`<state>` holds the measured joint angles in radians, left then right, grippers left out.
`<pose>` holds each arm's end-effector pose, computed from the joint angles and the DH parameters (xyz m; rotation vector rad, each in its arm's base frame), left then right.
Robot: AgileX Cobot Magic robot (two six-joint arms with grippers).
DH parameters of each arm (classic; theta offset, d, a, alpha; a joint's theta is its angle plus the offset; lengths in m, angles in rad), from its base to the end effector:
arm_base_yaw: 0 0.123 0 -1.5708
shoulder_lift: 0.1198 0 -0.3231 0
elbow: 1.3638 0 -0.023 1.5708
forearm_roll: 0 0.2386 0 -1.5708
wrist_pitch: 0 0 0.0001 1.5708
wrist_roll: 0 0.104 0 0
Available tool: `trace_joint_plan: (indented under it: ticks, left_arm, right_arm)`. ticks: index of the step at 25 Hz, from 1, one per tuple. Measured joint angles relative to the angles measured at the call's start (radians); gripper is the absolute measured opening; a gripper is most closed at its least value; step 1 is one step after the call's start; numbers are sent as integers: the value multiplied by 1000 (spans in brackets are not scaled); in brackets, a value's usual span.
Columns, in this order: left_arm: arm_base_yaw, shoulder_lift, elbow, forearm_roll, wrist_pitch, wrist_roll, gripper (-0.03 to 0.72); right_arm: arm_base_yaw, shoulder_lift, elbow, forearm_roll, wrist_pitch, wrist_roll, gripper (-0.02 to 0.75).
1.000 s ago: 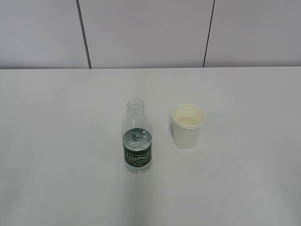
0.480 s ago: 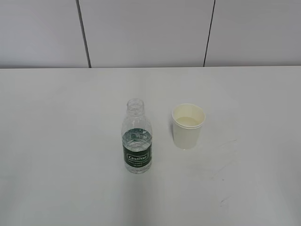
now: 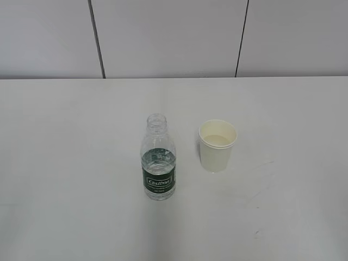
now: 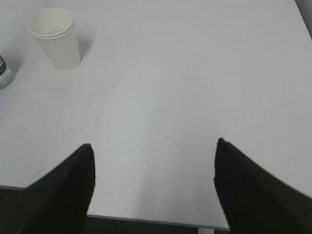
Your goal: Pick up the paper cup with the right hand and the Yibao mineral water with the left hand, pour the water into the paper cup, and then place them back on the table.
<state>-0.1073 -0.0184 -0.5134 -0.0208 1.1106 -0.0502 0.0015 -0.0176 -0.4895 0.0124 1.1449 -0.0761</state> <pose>-0.0488 0.0033 0.2637 0.0609 2.0636 -0.1221 -0.0480 0.0011 0.2541 -0.0836 2.1198 -0.0293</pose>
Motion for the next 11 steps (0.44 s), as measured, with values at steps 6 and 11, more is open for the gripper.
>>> trace_joint_plan:
  ticks: [6, 11]
  left_arm:
    - [0, 0, 0, 0, 0, 0, 514]
    - [0, 0, 0, 0, 0, 0, 514]
  right_arm:
    - [0, 0, 0, 0, 0, 0, 593]
    - [0, 0, 0, 0, 0, 0, 593]
